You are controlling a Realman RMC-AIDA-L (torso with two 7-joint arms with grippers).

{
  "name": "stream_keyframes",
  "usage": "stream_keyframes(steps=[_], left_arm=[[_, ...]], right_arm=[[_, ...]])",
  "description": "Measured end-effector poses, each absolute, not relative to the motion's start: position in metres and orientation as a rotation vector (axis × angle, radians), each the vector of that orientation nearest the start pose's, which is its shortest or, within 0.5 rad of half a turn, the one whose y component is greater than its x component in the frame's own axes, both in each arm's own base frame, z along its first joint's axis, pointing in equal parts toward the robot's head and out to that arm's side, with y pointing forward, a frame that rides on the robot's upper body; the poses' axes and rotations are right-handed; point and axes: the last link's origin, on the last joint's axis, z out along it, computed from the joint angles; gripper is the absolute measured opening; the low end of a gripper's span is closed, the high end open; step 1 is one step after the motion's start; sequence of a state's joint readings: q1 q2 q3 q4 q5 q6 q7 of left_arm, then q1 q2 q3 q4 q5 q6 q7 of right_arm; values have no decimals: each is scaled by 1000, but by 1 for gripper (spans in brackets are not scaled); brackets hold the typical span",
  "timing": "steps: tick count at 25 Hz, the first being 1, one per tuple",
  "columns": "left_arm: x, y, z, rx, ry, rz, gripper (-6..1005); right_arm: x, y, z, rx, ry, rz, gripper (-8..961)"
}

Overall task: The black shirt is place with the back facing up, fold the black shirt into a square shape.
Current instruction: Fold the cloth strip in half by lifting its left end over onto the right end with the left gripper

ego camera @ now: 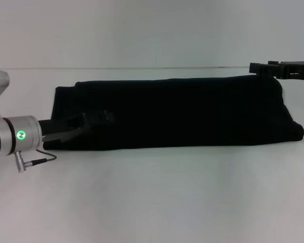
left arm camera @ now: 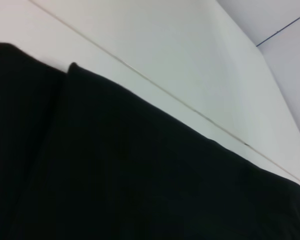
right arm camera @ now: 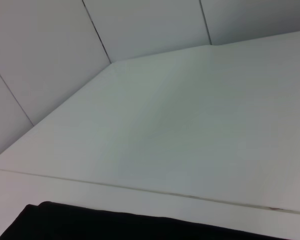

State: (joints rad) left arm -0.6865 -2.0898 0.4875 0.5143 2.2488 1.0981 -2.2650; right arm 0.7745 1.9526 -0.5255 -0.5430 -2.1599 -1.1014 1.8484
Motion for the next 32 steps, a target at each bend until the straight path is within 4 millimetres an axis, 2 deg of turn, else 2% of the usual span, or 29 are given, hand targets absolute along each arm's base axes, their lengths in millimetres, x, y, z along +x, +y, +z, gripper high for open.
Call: stream_keyframes(steps=[5, 13, 20, 32], left_arm=[[-296, 387, -13, -1948, -1795, -638, 934], [-302, 383, 3, -1942, -1781, -662, 934], [-316, 380, 15, -1879, -1775, -660, 934], [-325, 369, 24, -1880, -1785, -658, 934]], right_arm=[[262, 442, 59, -2225, 1086, 543, 733], [260, 444, 59, -2229, 1079, 543, 733], [260, 444, 59, -2230, 1079, 543, 734], [259, 444, 59, -2230, 1077, 544, 733]])
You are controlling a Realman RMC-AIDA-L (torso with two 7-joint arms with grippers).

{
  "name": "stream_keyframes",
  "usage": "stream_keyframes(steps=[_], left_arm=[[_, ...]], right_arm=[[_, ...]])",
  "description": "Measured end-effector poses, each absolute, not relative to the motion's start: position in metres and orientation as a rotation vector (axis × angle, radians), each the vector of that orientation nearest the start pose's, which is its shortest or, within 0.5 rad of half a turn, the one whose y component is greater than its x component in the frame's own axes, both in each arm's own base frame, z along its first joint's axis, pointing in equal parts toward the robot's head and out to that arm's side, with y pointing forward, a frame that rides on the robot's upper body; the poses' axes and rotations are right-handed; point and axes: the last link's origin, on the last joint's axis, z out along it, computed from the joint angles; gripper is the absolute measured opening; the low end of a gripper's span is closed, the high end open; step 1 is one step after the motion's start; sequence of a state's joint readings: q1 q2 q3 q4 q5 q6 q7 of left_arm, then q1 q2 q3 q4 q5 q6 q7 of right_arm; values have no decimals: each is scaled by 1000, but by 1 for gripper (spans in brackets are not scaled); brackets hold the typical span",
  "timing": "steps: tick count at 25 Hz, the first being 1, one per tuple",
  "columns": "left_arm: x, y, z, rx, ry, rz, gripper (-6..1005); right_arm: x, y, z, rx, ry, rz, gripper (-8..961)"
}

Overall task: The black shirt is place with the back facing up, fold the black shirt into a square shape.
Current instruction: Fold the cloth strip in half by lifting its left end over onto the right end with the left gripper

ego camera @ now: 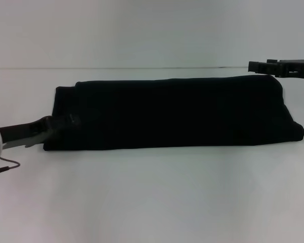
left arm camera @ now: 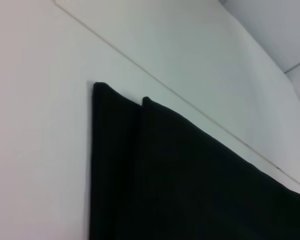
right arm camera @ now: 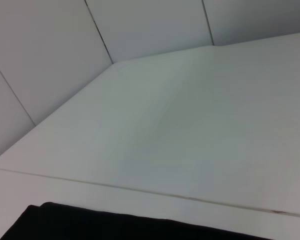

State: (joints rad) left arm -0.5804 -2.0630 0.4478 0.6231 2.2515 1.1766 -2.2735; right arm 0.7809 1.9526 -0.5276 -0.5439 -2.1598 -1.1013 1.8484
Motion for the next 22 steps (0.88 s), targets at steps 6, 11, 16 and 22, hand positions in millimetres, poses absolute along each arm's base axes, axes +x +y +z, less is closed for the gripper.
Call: stream_keyframes(steps=[6, 11, 16, 22], left_arm=[[-314, 360, 44, -2008, -1754, -678, 934], [-308, 348, 61, -2108, -1844, -582, 934], [-303, 344, 59, -2089, -2056, -369, 934], [-303, 349, 56, -1953, -2206, -356, 934]], right_arm=[[257, 445, 60, -2230, 1074, 547, 734], [258, 445, 63, -2224, 1086, 547, 733], [259, 445, 64, -2222, 1090, 547, 733], [257, 447, 64, -2220, 1084, 552, 734]])
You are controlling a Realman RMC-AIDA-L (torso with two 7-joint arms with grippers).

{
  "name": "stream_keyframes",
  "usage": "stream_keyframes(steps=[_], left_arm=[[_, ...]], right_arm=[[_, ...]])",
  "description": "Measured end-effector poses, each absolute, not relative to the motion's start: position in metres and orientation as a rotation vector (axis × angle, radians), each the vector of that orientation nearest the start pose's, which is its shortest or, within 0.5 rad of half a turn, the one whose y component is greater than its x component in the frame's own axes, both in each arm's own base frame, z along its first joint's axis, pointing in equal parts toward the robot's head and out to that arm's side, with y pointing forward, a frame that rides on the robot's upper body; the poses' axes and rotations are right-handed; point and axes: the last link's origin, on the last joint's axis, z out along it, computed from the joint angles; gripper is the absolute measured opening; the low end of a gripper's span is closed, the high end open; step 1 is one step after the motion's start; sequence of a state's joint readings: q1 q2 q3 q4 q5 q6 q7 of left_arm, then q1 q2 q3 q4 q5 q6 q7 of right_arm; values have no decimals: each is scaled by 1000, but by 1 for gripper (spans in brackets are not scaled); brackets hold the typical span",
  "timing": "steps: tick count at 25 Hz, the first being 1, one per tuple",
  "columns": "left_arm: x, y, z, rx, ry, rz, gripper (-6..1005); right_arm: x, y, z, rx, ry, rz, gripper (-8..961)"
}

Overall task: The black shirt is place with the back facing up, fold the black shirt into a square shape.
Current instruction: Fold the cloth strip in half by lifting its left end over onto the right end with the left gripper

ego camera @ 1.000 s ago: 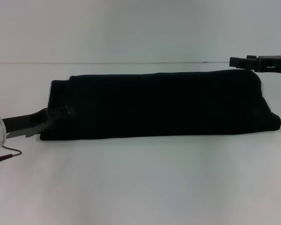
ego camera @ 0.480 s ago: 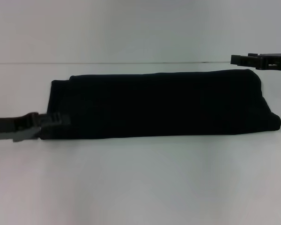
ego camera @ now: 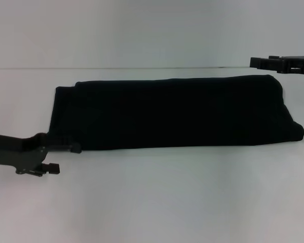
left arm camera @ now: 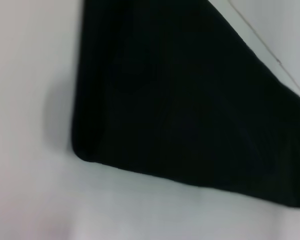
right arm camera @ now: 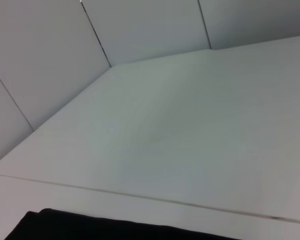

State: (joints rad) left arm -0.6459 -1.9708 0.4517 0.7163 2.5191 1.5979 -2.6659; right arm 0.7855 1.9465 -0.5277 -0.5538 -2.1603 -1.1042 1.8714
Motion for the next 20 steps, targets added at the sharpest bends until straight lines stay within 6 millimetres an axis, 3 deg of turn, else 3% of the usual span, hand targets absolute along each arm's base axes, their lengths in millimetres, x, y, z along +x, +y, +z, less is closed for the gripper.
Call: stream_keyframes(steps=[9, 20], left_arm=[[-318, 356, 47, 1955, 2699, 513, 934], [-325, 365, 49, 1794, 2832, 642, 934]], right_arm=[[255, 447, 64, -2222, 1084, 558, 734], [254, 448, 65, -2217, 1081, 560, 734]])
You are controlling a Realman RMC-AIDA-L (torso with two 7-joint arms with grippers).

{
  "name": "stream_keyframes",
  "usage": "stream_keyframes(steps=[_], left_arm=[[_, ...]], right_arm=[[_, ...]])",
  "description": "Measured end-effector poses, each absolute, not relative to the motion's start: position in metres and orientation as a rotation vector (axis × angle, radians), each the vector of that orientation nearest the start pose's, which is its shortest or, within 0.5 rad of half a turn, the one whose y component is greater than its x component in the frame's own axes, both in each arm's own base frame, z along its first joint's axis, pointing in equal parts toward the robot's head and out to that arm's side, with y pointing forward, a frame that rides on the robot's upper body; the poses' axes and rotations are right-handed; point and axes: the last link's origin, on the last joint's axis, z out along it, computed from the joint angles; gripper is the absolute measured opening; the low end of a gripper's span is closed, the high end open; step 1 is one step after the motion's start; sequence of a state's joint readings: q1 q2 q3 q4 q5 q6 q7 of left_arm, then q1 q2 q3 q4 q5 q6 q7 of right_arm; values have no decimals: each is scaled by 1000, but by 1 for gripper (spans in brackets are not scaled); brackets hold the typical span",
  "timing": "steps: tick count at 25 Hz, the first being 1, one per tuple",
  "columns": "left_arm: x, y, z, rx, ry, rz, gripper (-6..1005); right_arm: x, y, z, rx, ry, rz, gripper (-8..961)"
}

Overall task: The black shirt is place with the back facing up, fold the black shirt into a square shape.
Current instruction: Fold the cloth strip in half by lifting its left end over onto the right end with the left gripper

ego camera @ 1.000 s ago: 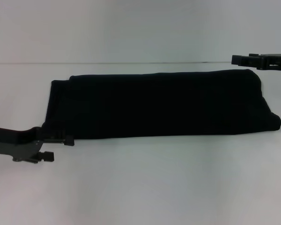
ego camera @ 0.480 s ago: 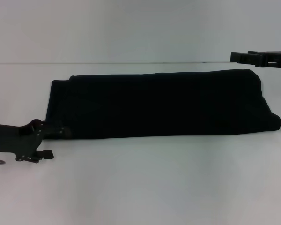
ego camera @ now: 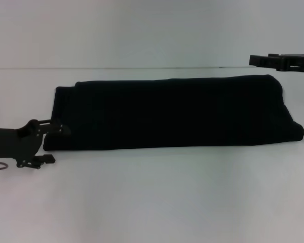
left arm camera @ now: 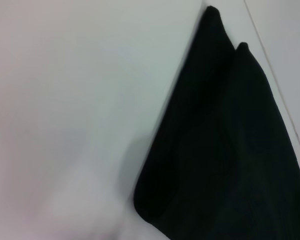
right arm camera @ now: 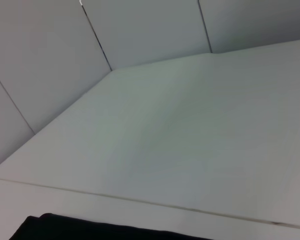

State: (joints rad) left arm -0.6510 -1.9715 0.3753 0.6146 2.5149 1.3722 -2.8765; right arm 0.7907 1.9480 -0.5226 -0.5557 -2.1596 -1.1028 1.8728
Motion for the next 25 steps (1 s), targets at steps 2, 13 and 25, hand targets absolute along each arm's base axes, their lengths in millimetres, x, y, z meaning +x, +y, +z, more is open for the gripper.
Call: stream_keyframes(steps=[2, 13, 25], left_arm=[[-326, 365, 46, 1773, 2845, 644, 934], [-331, 367, 37, 1734, 2892, 668, 933], [-333, 375, 38, 1737, 2919, 742, 933]], right_arm=[[254, 449, 65, -2216, 1079, 561, 734], [254, 451, 68, -2201, 1060, 550, 734], [254, 452, 69, -2195, 1064, 553, 733]])
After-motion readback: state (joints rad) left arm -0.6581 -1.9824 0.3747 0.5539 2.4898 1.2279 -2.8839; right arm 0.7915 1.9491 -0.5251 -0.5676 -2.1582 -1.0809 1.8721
